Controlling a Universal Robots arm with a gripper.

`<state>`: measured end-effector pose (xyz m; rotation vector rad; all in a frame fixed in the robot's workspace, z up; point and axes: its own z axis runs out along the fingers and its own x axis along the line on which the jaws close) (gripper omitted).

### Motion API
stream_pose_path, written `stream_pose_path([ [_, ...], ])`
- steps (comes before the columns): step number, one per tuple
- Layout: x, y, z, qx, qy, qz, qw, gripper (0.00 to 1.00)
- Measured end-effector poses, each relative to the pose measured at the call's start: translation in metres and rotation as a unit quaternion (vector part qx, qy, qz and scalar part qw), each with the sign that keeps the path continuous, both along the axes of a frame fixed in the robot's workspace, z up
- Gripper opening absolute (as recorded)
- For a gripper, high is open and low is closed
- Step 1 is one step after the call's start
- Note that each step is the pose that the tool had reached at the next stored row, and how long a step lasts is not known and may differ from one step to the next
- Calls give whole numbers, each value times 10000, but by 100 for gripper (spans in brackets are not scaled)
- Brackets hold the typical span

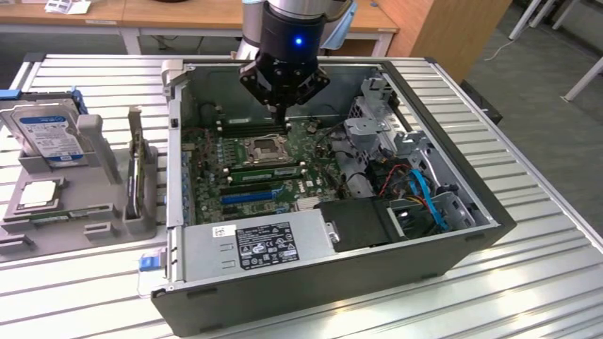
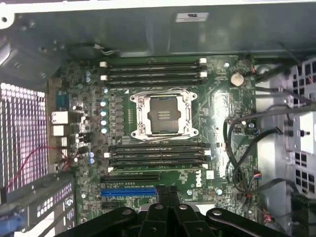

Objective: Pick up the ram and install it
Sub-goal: 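Press down the ram until it locks into place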

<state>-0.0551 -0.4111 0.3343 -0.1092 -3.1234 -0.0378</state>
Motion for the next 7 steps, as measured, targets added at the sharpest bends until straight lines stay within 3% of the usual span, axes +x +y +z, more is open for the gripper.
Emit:
stream_pose_path([
  [7, 0, 1, 0, 0, 0, -47, 10000, 11],
])
